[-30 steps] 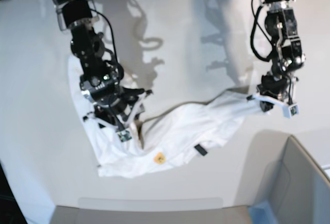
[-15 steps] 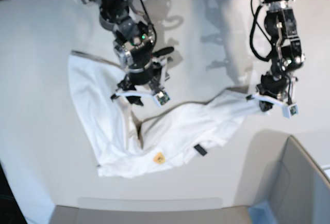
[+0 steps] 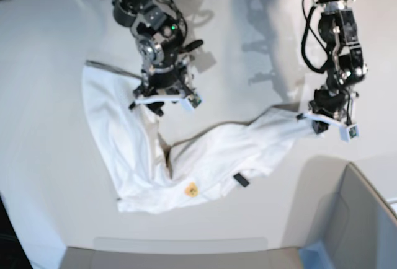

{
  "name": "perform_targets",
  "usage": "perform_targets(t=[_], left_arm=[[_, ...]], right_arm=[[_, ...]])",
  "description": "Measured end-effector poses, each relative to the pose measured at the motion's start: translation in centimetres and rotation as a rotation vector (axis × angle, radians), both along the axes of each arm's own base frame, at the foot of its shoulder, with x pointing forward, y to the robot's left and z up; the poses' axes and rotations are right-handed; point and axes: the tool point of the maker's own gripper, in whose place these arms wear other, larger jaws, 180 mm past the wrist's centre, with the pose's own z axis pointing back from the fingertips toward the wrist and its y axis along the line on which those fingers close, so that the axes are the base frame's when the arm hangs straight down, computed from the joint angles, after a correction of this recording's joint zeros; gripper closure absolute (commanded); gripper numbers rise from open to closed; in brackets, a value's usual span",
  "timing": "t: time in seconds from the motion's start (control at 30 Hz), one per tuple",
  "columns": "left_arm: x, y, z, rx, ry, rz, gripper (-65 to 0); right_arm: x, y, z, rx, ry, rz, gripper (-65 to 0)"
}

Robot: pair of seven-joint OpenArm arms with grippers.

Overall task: Layout the t-shirt on the table in an organized manner, then fold the t-shirt properly
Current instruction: 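Release the shirt corner and raise the right gripper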

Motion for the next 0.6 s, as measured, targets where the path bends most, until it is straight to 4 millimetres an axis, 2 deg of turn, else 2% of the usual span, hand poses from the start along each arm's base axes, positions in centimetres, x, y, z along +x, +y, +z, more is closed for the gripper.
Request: perform_targets(t=[0.1,0.23,0.43,0.6], left_arm=[[0.0,0.0,0.0,0.0,0.001,0.0,-2.9],[-0.1,0.0,-0.1,0.0,0.002,0.0,-2.9],[0.0,0.0,0.0,0.0,0.001,0.0,-2.9],[0.0,0.0,0.0,-0.001,0.001,0.0,-2.9]], right_arm=[[0.7,-1.5,-0.1,0.011,0.003,-0.068,-29.3],[1.1,-3.3,-1.6,-0.024,0.039,-0.113,-29.3],[0.5,-3.6,-3.9,-0.063,0.096,-0.112,-29.3],[1.7,-3.2,-4.6,-0.056,0.076,-0.09,-28.2]])
